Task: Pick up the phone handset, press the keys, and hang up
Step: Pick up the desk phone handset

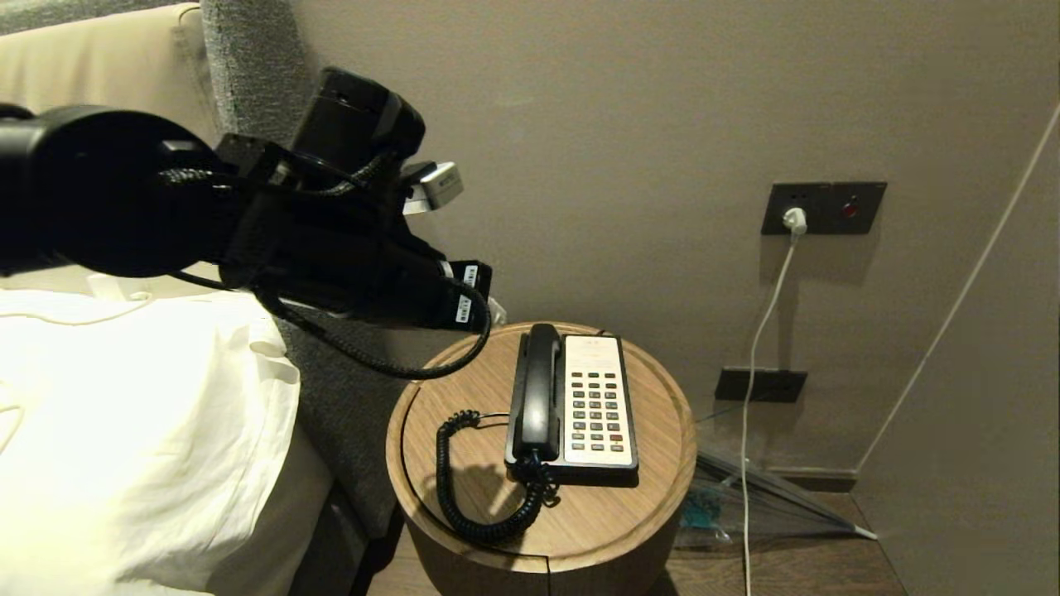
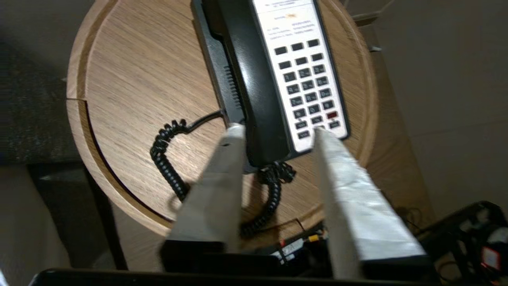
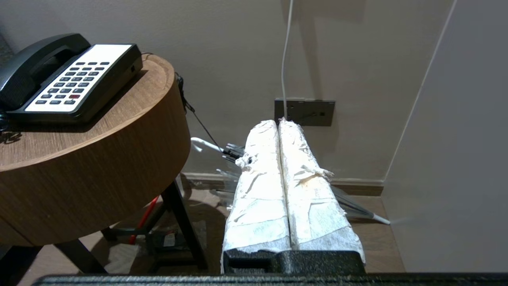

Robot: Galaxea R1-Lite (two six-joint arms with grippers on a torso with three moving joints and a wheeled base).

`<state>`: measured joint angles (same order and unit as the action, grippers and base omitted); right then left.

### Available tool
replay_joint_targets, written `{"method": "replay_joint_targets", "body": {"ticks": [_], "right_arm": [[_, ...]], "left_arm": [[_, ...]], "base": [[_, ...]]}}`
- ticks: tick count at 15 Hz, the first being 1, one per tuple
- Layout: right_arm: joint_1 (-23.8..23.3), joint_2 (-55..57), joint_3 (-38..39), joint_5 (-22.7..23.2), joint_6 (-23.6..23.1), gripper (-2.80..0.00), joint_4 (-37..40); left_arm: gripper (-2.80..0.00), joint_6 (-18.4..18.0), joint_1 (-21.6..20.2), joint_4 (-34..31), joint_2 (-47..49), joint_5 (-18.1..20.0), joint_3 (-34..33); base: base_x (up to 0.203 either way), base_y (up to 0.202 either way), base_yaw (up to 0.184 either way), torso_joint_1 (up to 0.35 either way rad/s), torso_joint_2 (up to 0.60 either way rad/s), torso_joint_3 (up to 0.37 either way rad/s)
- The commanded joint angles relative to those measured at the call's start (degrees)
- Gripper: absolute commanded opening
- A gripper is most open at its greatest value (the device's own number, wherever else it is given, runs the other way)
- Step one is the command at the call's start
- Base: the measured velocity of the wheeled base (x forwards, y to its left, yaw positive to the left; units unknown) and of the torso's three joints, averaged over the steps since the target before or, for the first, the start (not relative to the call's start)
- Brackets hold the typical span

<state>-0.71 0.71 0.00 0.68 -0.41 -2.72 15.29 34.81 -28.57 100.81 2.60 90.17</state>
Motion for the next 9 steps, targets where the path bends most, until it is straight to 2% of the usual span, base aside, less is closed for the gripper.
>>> {"method": "replay_joint_targets", "body": {"ticks": [1,2,4,6,9], "right_arm": [[0.00,0.08,1.23,0.02,-0.02,-2.80,-0.08],[0.00,0.08,1.23,0.02,-0.02,-2.80,-0.09],[0.00,0.08,1.23,0.02,-0.02,-2.80,-0.03],[0.00,0.08,1.23,0.02,-0.02,-2.80,-0.06],[0.00,0.08,1.23,0.02,-0.02,-2.80,-0.09]], "left_arm": [[0.00,-0.06,0.79,-0.19,3.86,-2.62,1.69],[0.00,-0.04,0.94,-0.17,5.28,-4.71,2.42],[0.00,0.76,1.65,-0.15,8.02,-6.04,4.42],[0.00,5.73,2.92,-0.23,11.24,-6.44,6.45],[0.00,7.02,4.06,-0.28,16.58,-9.80,9.92]], "base": [[0.000,0.000,0.000,0.000,0.00,0.000],[0.000,0.000,0.000,0.000,0.00,0.000],[0.000,0.000,0.000,0.000,0.00,0.000],[0.000,0.000,0.000,0.000,0.00,0.000],[0.000,0.000,0.000,0.000,0.00,0.000]]}}
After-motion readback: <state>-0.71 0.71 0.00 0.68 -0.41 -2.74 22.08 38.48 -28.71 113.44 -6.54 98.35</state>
